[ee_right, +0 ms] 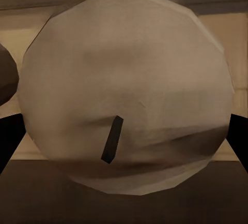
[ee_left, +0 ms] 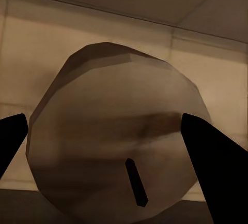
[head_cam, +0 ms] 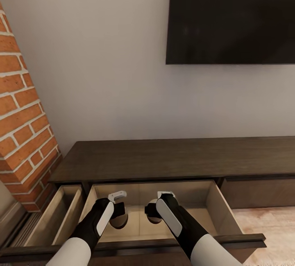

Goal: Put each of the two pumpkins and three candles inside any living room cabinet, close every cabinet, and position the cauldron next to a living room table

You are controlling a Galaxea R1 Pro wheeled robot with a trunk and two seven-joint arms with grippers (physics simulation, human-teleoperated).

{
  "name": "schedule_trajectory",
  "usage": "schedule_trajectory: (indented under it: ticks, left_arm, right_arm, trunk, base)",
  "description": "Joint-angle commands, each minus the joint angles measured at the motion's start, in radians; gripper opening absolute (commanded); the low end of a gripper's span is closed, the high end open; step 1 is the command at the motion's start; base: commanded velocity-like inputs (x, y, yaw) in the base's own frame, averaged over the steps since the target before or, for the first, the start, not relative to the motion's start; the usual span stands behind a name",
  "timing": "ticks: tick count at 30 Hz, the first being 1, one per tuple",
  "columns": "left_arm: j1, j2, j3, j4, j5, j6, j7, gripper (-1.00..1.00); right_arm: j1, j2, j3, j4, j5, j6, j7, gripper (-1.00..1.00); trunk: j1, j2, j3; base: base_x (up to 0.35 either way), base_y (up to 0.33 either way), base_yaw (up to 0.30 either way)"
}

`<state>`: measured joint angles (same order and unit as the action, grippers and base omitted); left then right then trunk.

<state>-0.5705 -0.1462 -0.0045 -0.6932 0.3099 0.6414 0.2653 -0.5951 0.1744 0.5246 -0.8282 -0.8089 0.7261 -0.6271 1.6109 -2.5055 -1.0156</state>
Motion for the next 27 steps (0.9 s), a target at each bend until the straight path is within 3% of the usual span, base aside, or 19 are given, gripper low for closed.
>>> schedule_trajectory:
  ticks: [1,21,27]
  left_arm:
    - [0.0,0.0,0.0,0.0,0.0,0.0,0.0,-1.0]
    - [0.0,0.002,0.0,0.0,0.0,0.007,-0.003,-1.0]
    - [0.0,0.003,0.0,0.0,0.001,0.008,-0.004,-1.0]
  right_arm:
    - [0.0,0.0,0.0,0.0,0.0,-0.001,0.0,-1.0]
    - [0.0,0.0,0.002,0.0,0.001,-0.001,-0.001,-1.0]
    - [0.0,0.0,0.002,0.0,0.0,-0.001,-0.001,-1.0]
  trunk:
    - [0.0,0.0,-0.004]
    - [0.009,-0.005,-0.081]
    - [0.01,-0.005,-0.085]
  base:
    - [0.0,0.0,0.0]
    - [0.0,0.0,0.0]
    - [0.0,0.0,0.0]
